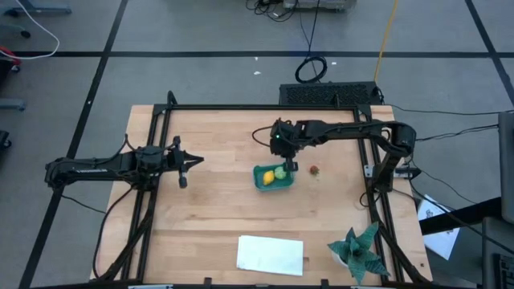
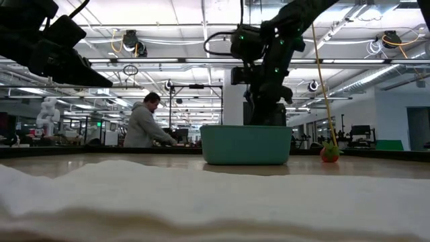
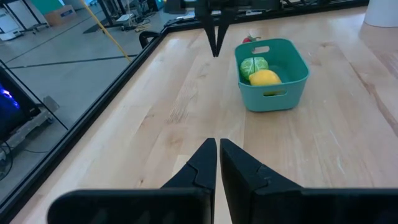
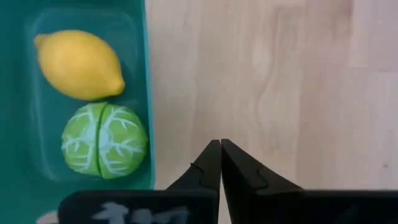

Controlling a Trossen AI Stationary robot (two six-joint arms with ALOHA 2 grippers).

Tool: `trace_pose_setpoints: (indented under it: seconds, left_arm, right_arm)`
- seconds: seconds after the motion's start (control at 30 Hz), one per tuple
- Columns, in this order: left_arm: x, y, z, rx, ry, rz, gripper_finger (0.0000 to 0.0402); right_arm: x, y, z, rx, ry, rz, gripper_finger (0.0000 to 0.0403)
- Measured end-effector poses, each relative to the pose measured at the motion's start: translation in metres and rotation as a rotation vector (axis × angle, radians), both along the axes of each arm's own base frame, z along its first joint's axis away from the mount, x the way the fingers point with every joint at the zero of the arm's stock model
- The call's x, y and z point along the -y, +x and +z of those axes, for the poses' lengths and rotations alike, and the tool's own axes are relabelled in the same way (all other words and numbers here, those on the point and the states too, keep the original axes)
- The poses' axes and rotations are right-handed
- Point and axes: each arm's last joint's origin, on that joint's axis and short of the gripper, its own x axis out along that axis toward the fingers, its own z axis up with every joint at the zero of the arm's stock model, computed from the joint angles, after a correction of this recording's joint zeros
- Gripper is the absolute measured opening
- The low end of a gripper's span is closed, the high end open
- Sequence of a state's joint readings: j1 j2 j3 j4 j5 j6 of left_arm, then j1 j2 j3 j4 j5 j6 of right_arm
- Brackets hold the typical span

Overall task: Pick and placing Produce into tupperware
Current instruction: Adjust the blue bin

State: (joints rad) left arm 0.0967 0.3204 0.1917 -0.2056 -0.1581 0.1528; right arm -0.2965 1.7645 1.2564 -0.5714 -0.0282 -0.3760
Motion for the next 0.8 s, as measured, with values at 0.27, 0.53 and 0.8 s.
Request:
trace_pose_setpoints:
  seconds: [0.27, 0.53, 0.8]
  left_arm:
    - [0.000, 0.000, 0.000, 0.000, 0.000, 0.000, 0.0026]
    - [0.000, 0.000, 0.000, -0.001, 0.005, -0.002, 0.0026]
    - [0.000, 0.000, 0.000, -0.001, 0.003, -0.001, 0.0026]
  right_arm:
    - [0.010, -0.011, -0.013, 0.020, 0.138, 0.041, 0.0001]
    - [0.005, -0.012, -0.016, 0.022, 0.188, 0.066, 0.0000]
    - [-0.006, -0.008, -0.016, 0.019, 0.196, 0.081, 0.0000]
